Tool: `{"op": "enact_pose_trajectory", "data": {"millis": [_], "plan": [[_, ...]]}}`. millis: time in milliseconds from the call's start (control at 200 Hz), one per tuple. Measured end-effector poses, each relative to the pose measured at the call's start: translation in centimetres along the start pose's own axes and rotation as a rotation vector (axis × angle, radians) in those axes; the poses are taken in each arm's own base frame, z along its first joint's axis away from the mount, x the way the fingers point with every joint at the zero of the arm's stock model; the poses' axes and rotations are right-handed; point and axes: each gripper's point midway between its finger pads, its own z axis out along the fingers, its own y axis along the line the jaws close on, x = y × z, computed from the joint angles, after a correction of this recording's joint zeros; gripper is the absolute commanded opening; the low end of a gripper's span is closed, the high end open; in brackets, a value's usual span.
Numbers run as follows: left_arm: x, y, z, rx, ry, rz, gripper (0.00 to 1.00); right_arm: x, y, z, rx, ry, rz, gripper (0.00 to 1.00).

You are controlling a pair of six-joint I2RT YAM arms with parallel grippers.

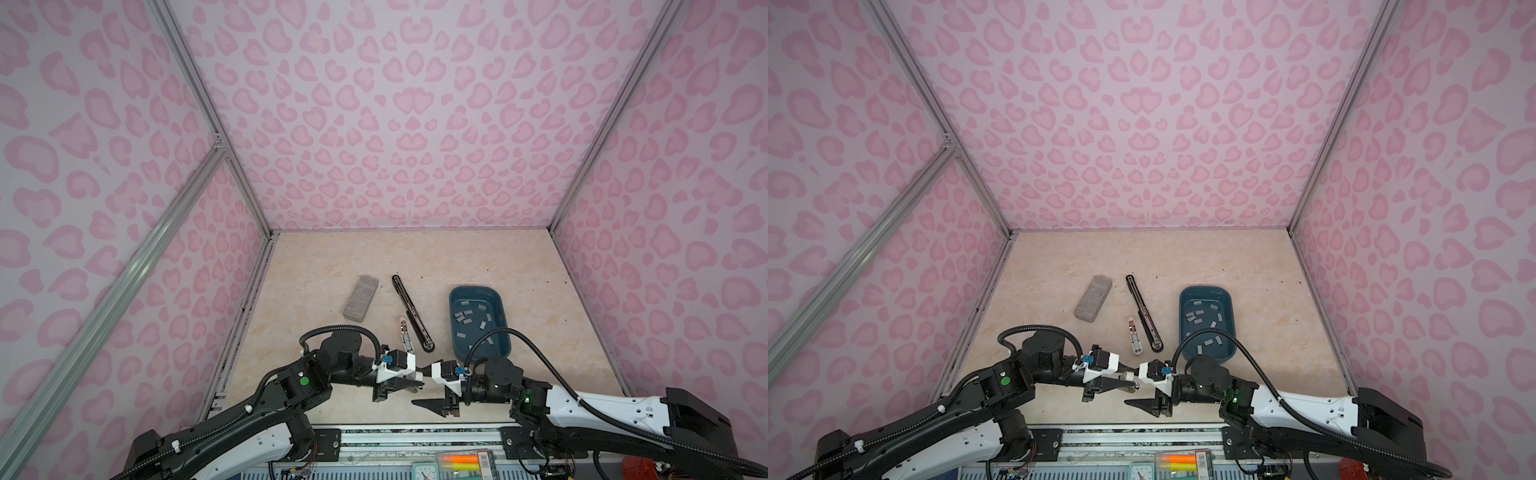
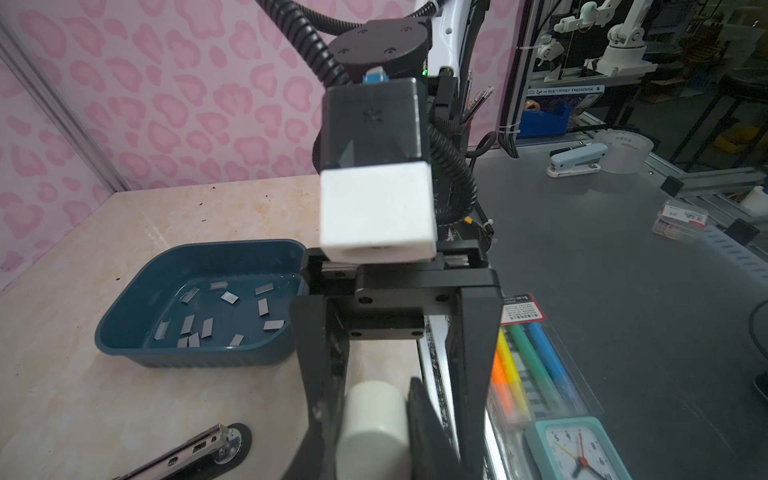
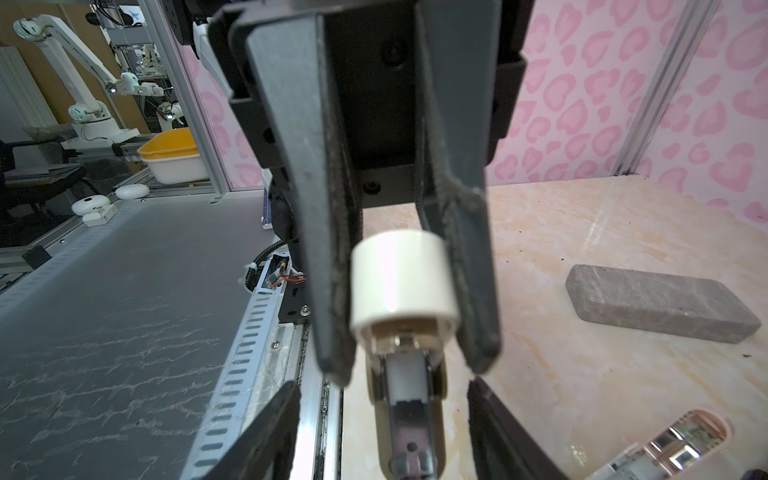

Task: Load the staples into the stapler
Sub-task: 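Open the left gripper off the white pack while the right gripper holds it, then carry the white pack with the right gripper toward the black stapler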

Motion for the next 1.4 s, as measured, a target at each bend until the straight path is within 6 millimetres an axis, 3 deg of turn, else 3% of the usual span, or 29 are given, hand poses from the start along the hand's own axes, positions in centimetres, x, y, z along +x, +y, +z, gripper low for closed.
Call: {"op": "enact_pose_trajectory", "data": {"millis": [305, 705, 930, 1190, 1250, 1400], "plan": [[0.0, 0.0, 0.0, 0.002, -0.001, 0.002, 0.04, -0.8, 0.2, 0.5, -0.018, -0.027, -0.001, 0.49], [0.1, 0.0, 0.1, 0.005, 0.006, -0.003, 0.04, -0.7, -0.4, 0.8, 0.007, -0.029, 0.014, 0.46], [0.3, -0.1, 0.1, 0.008, 0.013, -0.009, 0.03, -0.8, -0.8, 1.3, 0.017, -0.02, 0.027, 0.3], [0.3, -0.1, 0.0, 0.004, 0.016, -0.013, 0.03, -0.7, -1.0, 1.5, 0.031, -0.019, 0.024, 0.25], [0.4, -0.1, 0.0, 0.002, 0.018, -0.014, 0.09, -0.7, -1.1, 1.5, 0.031, -0.018, 0.025, 0.23], [0.4, 0.2, -0.2, -0.018, 0.018, -0.01, 0.39, -0.9, -1.3, 1.7, 0.043, -0.019, 0.027, 0.21]]}}
